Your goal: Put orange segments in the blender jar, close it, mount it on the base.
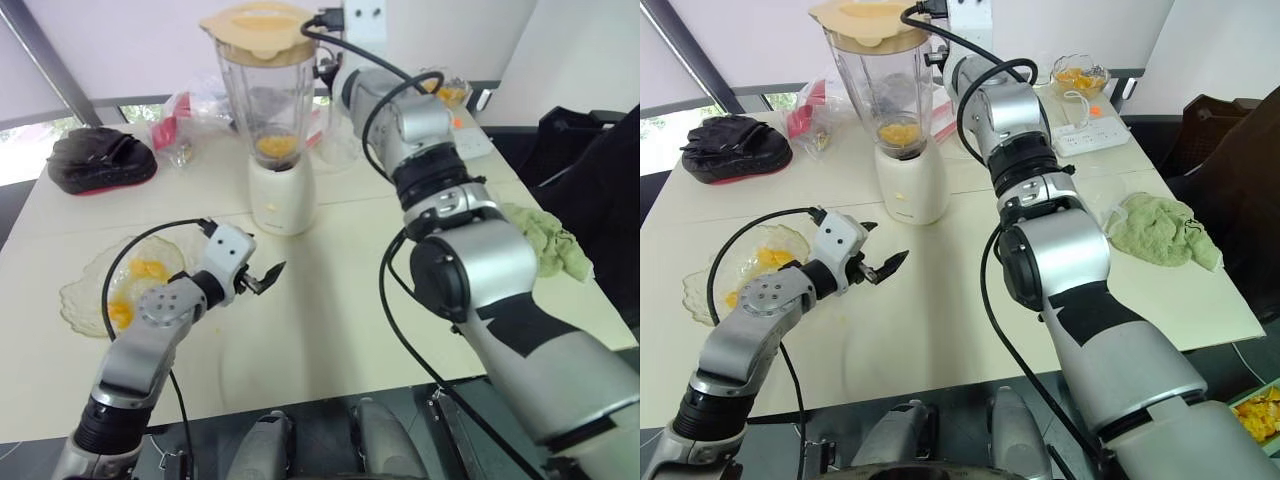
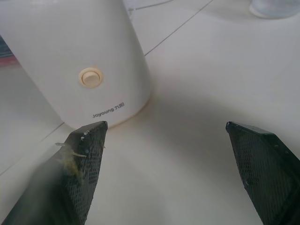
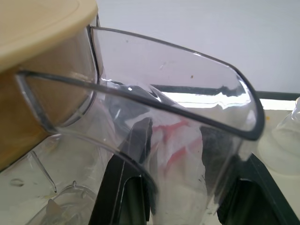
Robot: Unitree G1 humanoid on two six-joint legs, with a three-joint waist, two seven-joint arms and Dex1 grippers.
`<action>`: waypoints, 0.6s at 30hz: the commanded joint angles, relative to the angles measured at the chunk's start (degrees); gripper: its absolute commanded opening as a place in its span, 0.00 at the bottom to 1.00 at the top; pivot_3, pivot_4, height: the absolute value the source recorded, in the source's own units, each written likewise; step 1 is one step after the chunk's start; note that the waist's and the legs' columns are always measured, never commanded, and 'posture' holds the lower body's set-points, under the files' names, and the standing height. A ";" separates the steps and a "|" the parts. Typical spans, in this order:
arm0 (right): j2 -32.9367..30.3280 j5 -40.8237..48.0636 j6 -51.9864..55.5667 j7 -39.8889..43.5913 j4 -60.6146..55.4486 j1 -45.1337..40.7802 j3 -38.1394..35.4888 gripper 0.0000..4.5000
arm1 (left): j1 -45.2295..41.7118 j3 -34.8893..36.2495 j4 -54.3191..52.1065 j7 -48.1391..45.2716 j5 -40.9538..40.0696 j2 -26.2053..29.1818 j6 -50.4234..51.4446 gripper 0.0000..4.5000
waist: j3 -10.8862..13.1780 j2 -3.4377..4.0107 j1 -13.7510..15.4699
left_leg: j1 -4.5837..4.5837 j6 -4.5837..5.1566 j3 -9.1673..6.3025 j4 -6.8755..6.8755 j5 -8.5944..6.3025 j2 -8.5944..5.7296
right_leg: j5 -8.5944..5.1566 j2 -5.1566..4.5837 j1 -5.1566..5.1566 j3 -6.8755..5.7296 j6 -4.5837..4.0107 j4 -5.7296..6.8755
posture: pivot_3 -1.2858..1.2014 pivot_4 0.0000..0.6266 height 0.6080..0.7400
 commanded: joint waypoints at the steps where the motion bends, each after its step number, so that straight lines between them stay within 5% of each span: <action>1: -0.46 -0.72 1.36 -0.26 -3.88 0.22 0.69 0.24 | -0.68 0.14 -0.80 -0.18 0.57 0.48 -0.61 0.93 | 0.00 0.00 0.00 | 0.00 0.00 0.00 0.00 0.00 0.00 | 0.00 0.00 0.00 0.00 0.00 0.00 | 0.52 0.24 1.00; 18: -0.28 -0.76 6.53 -1.41 -11.57 6.01 1.16 0.24 | -2.38 -0.47 1.04 -1.40 0.76 0.71 -1.25 0.93 | -0.01 -0.01 0.12 | -0.01 0.00 -0.02 0.00 0.00 -0.01 | 0.00 -0.01 0.02 -0.03 0.00 -0.01 | 0.52 0.24 1.00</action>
